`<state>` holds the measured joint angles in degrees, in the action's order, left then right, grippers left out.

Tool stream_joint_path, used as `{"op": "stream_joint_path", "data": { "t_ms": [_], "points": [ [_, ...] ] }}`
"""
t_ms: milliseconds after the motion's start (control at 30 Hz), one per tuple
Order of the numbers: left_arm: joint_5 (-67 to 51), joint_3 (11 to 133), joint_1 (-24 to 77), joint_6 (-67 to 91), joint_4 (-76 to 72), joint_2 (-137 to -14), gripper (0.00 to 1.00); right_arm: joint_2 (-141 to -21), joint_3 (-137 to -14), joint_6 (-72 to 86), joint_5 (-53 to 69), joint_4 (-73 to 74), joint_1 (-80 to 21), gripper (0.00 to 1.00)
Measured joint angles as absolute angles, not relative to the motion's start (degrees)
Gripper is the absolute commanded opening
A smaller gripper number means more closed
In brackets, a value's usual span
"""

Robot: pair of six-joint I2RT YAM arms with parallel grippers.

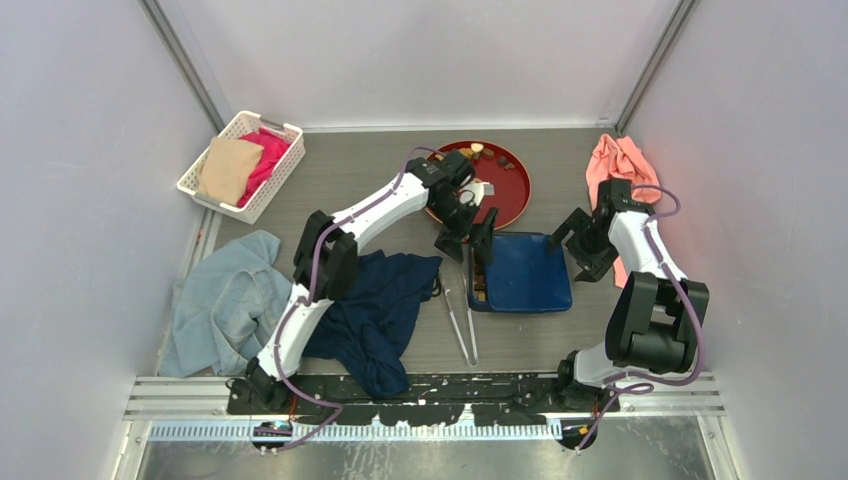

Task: Pack the chocolate
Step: Close the box lid on the packing box.

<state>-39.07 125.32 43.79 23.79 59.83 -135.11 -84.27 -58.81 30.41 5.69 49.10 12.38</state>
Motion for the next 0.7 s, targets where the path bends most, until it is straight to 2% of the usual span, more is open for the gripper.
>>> {"op": "stream_joint_path", "data": {
  "t_ms": [533, 700],
  "points": [
    [-41.3, 127.42, 43.79, 23.7, 61.1, -138.76, 0.74, -84.38, -58.72, 32.32, 16.93, 46.87, 12.38, 0.89],
    [-41.65, 127.44, 43.75, 23.68, 61.39, -138.76, 0.63, -85.27, -58.72, 33.39, 18.65, 45.91, 12.38, 0.89]
  ]
}}
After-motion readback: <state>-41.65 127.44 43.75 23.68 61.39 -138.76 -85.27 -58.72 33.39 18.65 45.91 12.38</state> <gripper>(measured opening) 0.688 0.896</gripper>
